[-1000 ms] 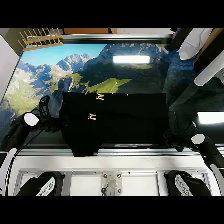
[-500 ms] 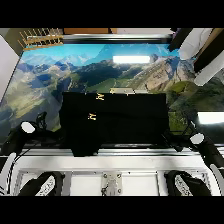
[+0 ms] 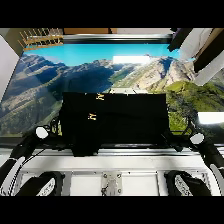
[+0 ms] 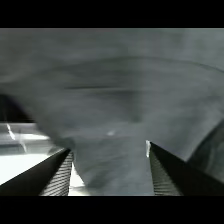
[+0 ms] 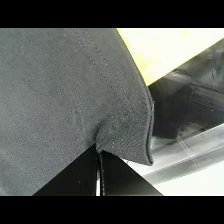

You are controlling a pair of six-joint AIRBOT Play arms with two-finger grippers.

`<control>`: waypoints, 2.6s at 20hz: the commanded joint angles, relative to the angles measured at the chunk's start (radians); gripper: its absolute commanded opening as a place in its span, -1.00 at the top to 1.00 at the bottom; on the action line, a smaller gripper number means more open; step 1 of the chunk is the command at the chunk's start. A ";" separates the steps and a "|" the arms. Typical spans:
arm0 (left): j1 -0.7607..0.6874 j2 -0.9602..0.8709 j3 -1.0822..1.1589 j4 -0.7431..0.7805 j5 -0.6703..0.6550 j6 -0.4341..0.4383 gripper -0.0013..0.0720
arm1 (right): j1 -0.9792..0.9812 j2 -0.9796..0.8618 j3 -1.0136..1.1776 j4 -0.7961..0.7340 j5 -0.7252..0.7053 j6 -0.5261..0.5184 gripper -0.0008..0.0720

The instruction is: Fold the clothes and pants, and hang the long-sleeved shirts on hangers.

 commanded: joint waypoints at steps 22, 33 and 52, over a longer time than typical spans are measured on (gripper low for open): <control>0.108 0.177 0.351 0.005 -0.336 0.055 0.94 | 0.013 -0.145 0.573 -0.352 0.587 -0.042 0.96; 0.060 -0.486 0.789 0.002 -0.277 0.148 0.94 | 0.163 -0.583 0.920 -0.343 0.418 -0.019 0.95; -0.089 -0.322 0.704 -0.032 -0.062 0.052 0.94 | -0.237 -0.575 0.783 -0.061 0.375 -0.491 -0.70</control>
